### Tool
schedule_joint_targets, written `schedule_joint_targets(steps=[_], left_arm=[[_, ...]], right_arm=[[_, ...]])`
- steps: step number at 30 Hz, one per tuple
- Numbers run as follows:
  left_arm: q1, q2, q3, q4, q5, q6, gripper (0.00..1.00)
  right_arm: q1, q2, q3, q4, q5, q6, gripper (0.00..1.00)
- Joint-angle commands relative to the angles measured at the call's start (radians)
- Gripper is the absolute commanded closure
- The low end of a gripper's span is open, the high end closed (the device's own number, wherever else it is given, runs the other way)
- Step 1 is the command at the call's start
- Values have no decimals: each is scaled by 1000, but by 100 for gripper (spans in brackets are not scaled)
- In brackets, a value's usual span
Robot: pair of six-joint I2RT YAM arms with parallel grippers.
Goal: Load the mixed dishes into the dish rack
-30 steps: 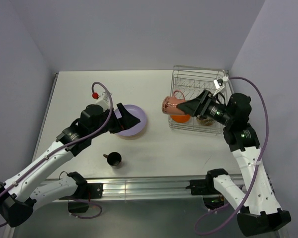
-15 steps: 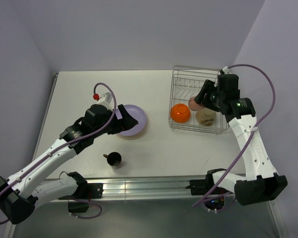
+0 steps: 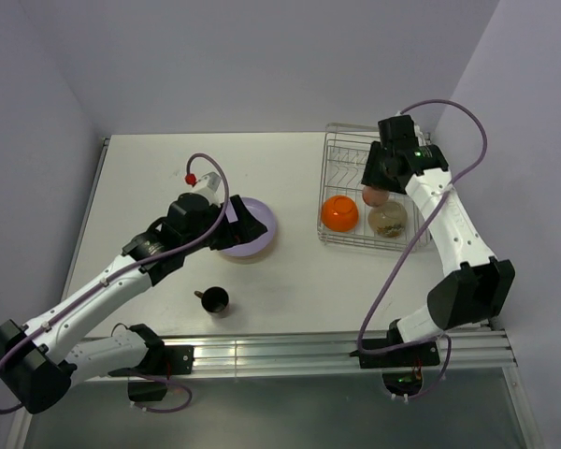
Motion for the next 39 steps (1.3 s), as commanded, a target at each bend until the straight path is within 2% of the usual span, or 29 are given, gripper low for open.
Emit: schedule_joint_targets(steps=[1,16,39], left_arm=[[5,4,-12,62,30,32,2],[6,18,-7,85,58,33,2],[21,67,10,71,56,59,2]], right_arm=[[20,32,101,4,88,-29,100],[42,249,167,58,158,-73,100],[8,454,173,194,89,-109,100]])
